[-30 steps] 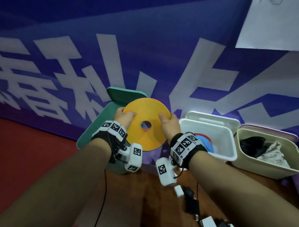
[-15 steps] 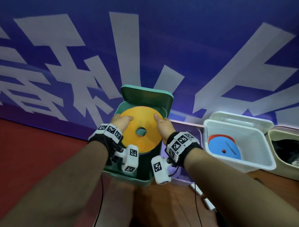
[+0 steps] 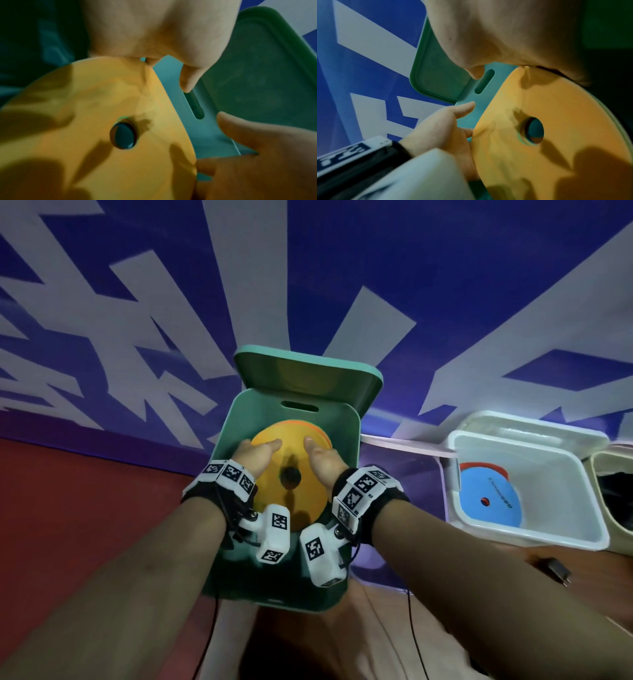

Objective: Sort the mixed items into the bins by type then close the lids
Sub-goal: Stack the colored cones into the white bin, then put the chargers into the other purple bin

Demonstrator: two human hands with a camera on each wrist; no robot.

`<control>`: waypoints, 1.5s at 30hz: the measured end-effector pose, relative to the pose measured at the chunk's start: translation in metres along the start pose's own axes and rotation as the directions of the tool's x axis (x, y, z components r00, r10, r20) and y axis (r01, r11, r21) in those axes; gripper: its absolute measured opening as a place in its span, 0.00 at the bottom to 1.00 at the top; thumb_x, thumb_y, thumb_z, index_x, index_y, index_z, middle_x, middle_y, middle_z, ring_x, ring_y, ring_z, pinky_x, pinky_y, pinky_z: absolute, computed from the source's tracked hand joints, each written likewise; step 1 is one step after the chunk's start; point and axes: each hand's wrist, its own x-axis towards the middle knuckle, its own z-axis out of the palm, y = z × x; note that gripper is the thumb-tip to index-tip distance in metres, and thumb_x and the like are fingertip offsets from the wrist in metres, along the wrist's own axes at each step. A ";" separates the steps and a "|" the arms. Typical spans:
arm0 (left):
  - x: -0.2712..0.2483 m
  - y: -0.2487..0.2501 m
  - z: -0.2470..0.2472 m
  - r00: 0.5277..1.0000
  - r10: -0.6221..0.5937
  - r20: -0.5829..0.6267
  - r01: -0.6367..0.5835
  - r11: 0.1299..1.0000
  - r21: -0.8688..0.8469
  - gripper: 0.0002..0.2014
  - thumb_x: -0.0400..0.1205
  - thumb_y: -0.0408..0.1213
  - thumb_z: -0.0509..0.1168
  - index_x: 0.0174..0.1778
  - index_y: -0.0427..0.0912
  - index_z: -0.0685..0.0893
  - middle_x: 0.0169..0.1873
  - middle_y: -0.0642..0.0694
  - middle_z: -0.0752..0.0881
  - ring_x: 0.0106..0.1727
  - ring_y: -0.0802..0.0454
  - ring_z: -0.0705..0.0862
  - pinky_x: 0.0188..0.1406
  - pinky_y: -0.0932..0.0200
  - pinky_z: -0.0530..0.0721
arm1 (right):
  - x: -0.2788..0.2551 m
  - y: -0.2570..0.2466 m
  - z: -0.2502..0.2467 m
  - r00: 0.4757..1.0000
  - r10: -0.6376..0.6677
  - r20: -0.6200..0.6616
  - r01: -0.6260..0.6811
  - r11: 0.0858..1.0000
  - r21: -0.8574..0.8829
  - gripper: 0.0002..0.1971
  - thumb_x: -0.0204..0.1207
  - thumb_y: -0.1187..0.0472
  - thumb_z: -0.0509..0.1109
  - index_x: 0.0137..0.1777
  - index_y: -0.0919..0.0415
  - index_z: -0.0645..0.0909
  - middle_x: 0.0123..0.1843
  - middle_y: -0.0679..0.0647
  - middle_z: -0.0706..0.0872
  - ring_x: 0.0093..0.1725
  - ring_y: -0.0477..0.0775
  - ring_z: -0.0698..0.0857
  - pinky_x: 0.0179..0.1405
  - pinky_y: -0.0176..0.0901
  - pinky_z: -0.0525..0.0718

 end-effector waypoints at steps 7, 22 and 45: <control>0.004 -0.010 0.001 1.000 0.007 0.027 -0.006 1.000 -0.022 0.37 0.79 0.58 0.64 0.77 0.35 0.70 0.75 0.35 0.74 0.74 0.36 0.73 0.73 0.46 0.71 | 0.003 0.005 0.000 0.998 -0.070 0.006 0.070 0.998 -0.008 0.33 0.85 0.43 0.52 0.78 0.70 0.64 0.80 0.64 0.67 0.79 0.63 0.67 0.79 0.51 0.63; -0.125 0.038 0.033 0.876 0.477 -0.074 -0.482 0.872 -0.085 0.12 0.81 0.45 0.67 0.55 0.43 0.85 0.55 0.44 0.87 0.59 0.46 0.85 0.65 0.46 0.81 | -0.111 0.029 -0.090 0.921 -0.385 -0.064 0.387 0.881 0.273 0.14 0.85 0.51 0.59 0.58 0.62 0.77 0.48 0.62 0.80 0.46 0.59 0.82 0.43 0.47 0.77; -0.296 -0.030 0.326 0.873 0.422 0.245 -0.462 0.877 0.132 0.11 0.78 0.45 0.72 0.53 0.47 0.82 0.49 0.45 0.87 0.45 0.53 0.84 0.49 0.59 0.82 | -0.162 0.292 -0.360 0.822 -0.455 -0.342 0.481 0.877 -0.011 0.07 0.78 0.55 0.70 0.51 0.57 0.82 0.41 0.50 0.84 0.41 0.50 0.81 0.40 0.40 0.77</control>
